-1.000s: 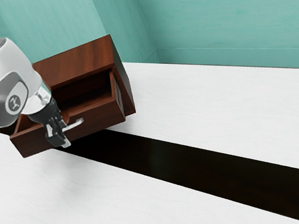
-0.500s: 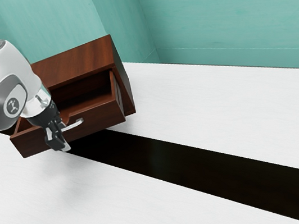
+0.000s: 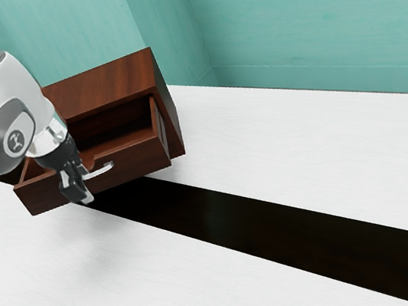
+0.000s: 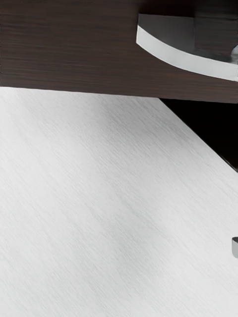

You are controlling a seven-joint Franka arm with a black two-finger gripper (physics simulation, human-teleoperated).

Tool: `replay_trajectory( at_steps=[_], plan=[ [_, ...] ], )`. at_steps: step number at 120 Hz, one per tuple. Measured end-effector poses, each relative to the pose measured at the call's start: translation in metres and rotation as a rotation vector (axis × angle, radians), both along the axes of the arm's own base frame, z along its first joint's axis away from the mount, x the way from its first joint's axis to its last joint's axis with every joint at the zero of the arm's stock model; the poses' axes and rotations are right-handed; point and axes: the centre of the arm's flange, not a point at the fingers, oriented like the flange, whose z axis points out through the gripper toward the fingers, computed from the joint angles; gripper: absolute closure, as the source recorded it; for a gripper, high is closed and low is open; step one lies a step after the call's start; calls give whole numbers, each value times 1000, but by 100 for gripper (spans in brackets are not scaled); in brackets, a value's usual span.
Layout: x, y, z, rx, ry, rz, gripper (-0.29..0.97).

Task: Pull the drawer handle with one arm to open the drawer

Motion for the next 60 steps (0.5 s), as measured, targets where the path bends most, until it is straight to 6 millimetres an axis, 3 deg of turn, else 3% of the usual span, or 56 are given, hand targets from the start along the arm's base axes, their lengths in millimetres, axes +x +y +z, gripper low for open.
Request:
replay_trajectory(
  at_steps=[60],
  plan=[
    [2,-14,20,4,1,-14,29]
  ],
)
